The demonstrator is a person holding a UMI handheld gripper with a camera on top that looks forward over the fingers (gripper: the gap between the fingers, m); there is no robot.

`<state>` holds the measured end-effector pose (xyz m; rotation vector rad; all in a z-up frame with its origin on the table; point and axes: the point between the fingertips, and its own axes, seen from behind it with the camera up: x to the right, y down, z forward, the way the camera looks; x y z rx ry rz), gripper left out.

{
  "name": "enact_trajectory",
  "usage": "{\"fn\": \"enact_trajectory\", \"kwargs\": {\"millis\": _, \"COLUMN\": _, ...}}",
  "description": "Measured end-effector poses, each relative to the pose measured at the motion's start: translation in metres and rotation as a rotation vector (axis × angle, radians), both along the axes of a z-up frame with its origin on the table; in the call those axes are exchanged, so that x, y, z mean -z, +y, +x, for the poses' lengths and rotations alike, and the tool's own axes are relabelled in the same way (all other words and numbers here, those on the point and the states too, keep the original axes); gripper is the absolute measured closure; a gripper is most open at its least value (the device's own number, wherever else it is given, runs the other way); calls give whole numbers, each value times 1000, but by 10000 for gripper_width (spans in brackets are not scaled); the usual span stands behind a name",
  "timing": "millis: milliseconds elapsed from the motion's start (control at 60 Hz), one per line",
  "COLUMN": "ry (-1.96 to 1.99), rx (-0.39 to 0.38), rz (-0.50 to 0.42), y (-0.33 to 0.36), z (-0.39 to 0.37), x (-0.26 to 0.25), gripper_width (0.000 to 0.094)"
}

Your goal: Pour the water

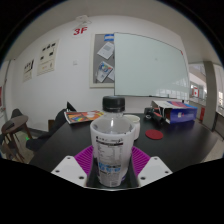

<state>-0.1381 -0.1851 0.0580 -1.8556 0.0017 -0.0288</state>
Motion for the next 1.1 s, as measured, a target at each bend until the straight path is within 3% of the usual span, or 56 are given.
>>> {"fn": "enact_trajectory", "kwargs": {"millis": 167, "ry": -10, "rx": -29, "rz": 9, "y": 2, "z": -6, "x": 1, "gripper_width": 537}}
{"fn": "enact_trajectory", "kwargs": {"millis": 383, "ry": -39, "rx": -84, "rz": 4, "y": 0, "z": -20, "x": -14, "gripper_width": 539}}
{"fn": "enact_trajectory", "kwargs": {"millis": 500, "ry": 81, "rx": -172, "rz": 45, "y": 10, "z": -56, "x": -53, "gripper_width": 540}}
{"fn": "enact_trajectory", "kwargs": {"millis": 683, "ry": 472, "rx": -346, "rz": 140, "y": 42, "z": -113, "x": -151, "gripper_width": 540}}
{"fn": "enact_trajectory", "kwargs": {"millis": 833, "ry": 935, "rx": -452, "rz": 157, "y": 73, "z": -126, "x": -216, "gripper_width": 541}}
{"fn": "enact_trajectory", "kwargs": {"millis": 967, "ry": 1467, "rx": -466, "rz": 146, "y": 106, "z": -97, "x": -246, "gripper_width": 542}}
{"fn": "enact_trajectory", "kwargs": {"millis": 1100, "ry": 1958, "rx": -389, "rz": 144, "y": 148, "z": -50, "x": -227, "gripper_width": 540}}
